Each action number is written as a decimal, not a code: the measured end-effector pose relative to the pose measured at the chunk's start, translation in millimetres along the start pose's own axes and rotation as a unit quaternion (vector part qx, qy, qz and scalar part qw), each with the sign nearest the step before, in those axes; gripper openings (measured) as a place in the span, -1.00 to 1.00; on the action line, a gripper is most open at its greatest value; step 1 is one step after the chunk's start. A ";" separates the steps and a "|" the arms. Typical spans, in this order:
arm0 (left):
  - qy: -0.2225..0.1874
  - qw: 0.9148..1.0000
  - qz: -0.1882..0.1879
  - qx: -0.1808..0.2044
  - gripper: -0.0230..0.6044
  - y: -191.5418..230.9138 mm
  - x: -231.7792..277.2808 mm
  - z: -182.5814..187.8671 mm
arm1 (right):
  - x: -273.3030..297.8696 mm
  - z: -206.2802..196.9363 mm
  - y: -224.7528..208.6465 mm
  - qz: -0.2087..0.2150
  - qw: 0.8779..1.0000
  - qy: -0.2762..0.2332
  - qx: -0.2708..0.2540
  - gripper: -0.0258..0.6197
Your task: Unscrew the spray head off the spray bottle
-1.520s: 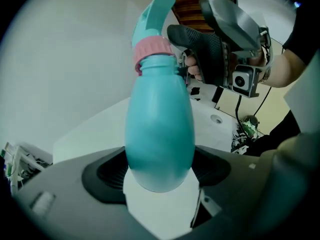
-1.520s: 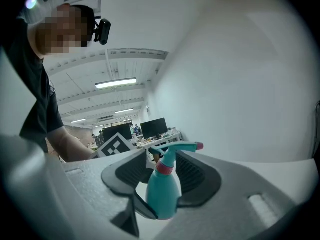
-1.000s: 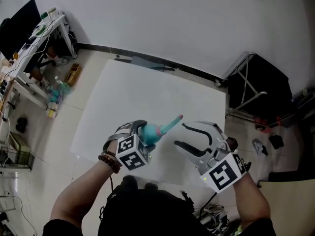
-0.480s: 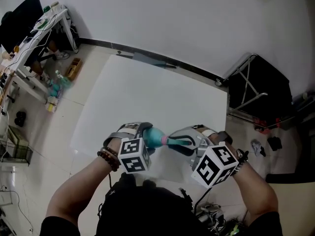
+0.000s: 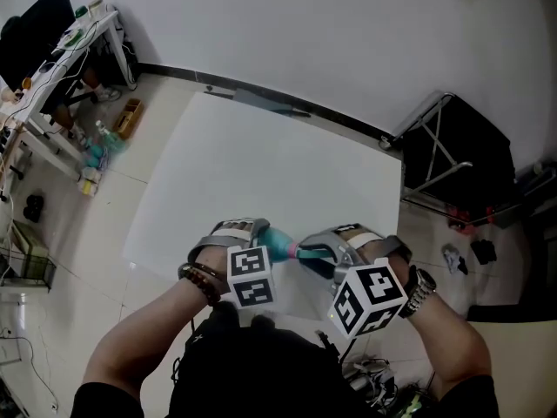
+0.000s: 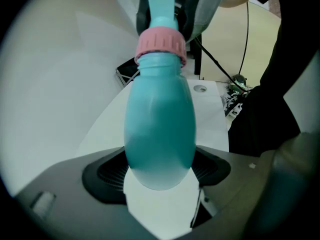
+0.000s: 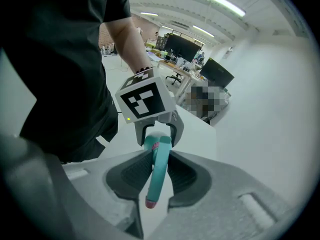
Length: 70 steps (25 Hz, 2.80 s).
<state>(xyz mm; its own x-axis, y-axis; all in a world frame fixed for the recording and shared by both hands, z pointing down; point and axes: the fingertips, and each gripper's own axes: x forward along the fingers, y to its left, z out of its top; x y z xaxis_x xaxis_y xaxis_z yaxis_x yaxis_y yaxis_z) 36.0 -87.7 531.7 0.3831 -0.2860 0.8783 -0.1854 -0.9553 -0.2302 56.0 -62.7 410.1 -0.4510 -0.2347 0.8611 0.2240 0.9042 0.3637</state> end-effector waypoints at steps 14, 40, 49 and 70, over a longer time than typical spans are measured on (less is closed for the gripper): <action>0.074 0.994 0.084 0.014 0.39 17.5 -1.4 -13.5 | 10.8 -7.6 -5.0 0.008 0.991 0.034 0.132 -0.66; 0.051 0.987 0.147 0.039 0.39 29.9 -6.4 -11.7 | 21.4 -17.1 -7.4 0.005 0.937 -0.073 0.342 -0.54; 0.078 0.986 0.127 0.068 0.39 21.7 0.0 -16.2 | 25.8 -14.1 5.7 0.001 0.977 0.001 0.213 -0.55; 0.101 0.975 0.169 0.103 0.37 22.2 0.5 -20.8 | 38.1 -30.7 7.0 0.204 0.652 -0.108 0.722 -0.55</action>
<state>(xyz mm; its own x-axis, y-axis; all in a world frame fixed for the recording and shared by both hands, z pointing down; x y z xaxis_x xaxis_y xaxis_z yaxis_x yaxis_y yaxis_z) 13.3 -107.5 535.8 0.1422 -0.5858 0.7979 -0.0774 -0.8102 -0.5811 66.9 -76.3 456.3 -0.7542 0.0445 0.6551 -0.6140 0.3057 -0.7277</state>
